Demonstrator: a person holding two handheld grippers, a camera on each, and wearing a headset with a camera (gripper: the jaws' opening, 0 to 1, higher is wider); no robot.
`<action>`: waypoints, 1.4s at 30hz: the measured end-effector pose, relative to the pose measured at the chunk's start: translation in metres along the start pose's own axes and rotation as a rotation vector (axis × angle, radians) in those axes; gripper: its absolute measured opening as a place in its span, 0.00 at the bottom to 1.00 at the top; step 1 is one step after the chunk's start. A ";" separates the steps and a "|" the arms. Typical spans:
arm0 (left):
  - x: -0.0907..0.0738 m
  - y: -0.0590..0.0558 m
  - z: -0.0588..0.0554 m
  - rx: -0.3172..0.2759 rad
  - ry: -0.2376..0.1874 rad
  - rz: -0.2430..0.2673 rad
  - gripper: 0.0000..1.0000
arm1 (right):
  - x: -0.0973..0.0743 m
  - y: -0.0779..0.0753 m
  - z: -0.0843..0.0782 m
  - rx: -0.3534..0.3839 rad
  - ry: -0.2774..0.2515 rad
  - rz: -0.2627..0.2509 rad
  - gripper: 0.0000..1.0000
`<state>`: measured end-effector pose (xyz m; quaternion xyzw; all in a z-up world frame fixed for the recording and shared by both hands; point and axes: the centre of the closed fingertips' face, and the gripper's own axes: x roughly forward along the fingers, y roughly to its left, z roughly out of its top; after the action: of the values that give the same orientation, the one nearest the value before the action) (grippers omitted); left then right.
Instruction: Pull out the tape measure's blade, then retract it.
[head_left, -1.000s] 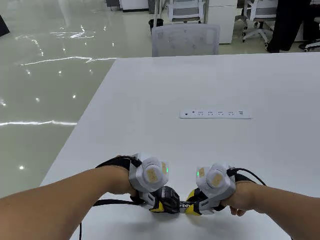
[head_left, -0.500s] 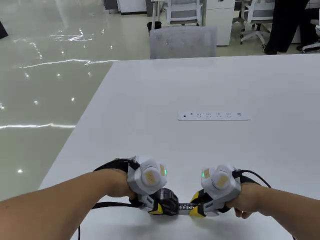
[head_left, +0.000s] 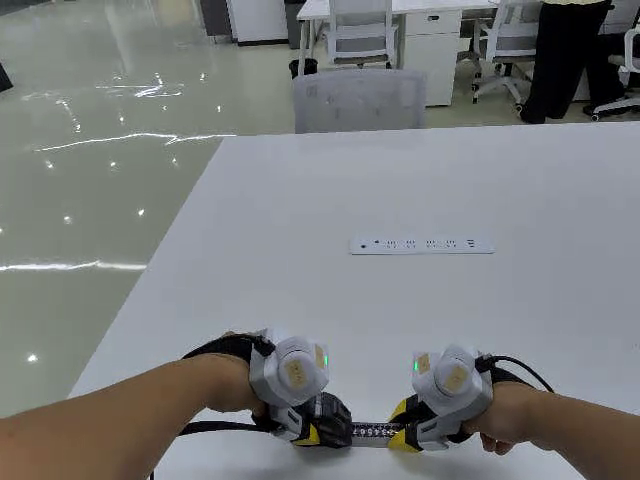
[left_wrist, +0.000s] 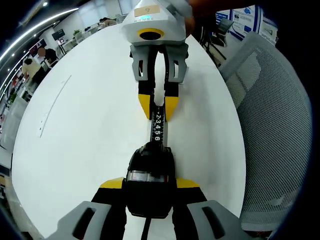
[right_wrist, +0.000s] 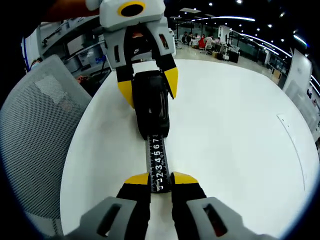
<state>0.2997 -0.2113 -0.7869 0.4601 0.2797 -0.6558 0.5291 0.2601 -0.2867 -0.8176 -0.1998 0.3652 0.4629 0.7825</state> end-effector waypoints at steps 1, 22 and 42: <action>0.000 0.000 0.000 0.000 0.000 0.000 0.32 | -0.001 0.000 -0.001 -0.001 0.002 -0.001 0.13; 0.000 0.000 0.000 0.002 0.004 -0.004 0.32 | -0.015 -0.001 -0.016 0.004 0.010 -0.014 0.13; 0.000 0.000 0.000 -0.001 0.003 -0.002 0.32 | -0.029 -0.002 -0.031 0.020 0.000 -0.028 0.13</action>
<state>0.2996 -0.2113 -0.7866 0.4605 0.2815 -0.6555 0.5283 0.2415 -0.3246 -0.8162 -0.1969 0.3669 0.4485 0.7909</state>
